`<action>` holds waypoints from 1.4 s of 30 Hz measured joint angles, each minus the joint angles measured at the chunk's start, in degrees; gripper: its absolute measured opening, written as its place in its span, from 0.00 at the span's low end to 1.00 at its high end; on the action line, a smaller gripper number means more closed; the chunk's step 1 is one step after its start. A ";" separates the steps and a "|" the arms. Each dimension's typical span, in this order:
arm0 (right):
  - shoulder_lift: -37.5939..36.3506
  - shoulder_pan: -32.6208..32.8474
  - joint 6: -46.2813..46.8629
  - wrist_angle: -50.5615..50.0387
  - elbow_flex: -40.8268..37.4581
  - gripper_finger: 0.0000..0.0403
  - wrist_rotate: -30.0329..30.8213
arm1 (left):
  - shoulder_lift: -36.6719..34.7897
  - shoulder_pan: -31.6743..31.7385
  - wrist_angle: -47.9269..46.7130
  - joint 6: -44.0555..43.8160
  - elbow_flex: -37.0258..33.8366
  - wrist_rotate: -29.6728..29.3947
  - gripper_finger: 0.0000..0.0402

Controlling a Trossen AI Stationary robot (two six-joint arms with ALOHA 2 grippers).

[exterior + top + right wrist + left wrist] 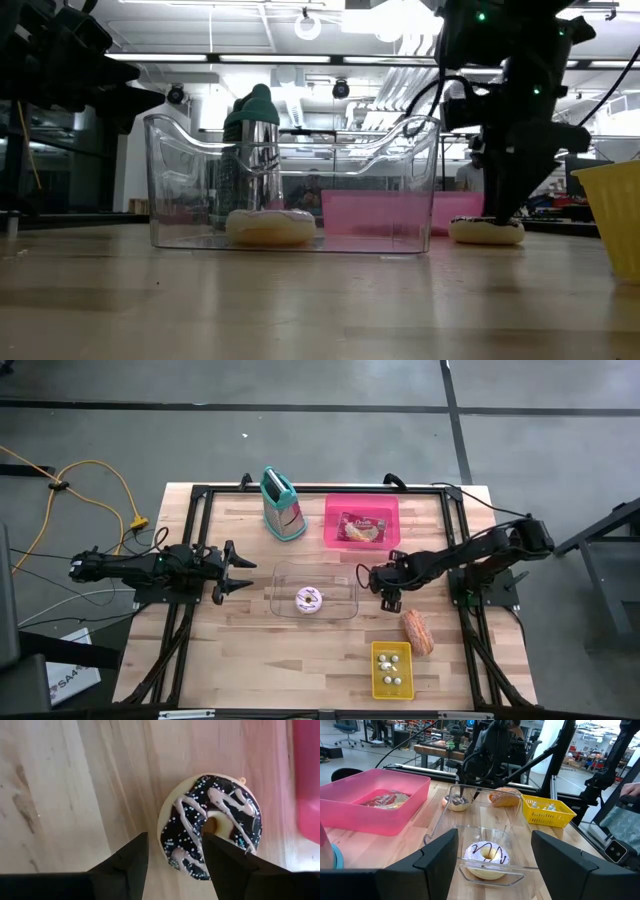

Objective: Pick & Place Food Item
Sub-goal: Put the black donut into the transparent bin

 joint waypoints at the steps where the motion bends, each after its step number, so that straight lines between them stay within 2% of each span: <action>1: 0.00 0.00 -0.01 0.33 -0.33 0.43 0.30 | 0.00 0.00 0.00 0.00 0.00 0.00 0.61; 14: 0.00 0.00 -0.25 6.31 -4.07 0.43 1.08 | 0.00 0.00 -0.02 0.00 -0.02 0.00 0.61; 33: 0.00 -1.29 -1.94 6.68 -4.15 0.43 0.27 | 0.00 0.02 -0.01 0.00 -0.01 0.00 0.61; 42: 0.00 -1.31 -1.60 6.72 -4.15 0.33 0.18 | 0.00 0.01 -0.01 -0.01 -0.01 0.00 0.61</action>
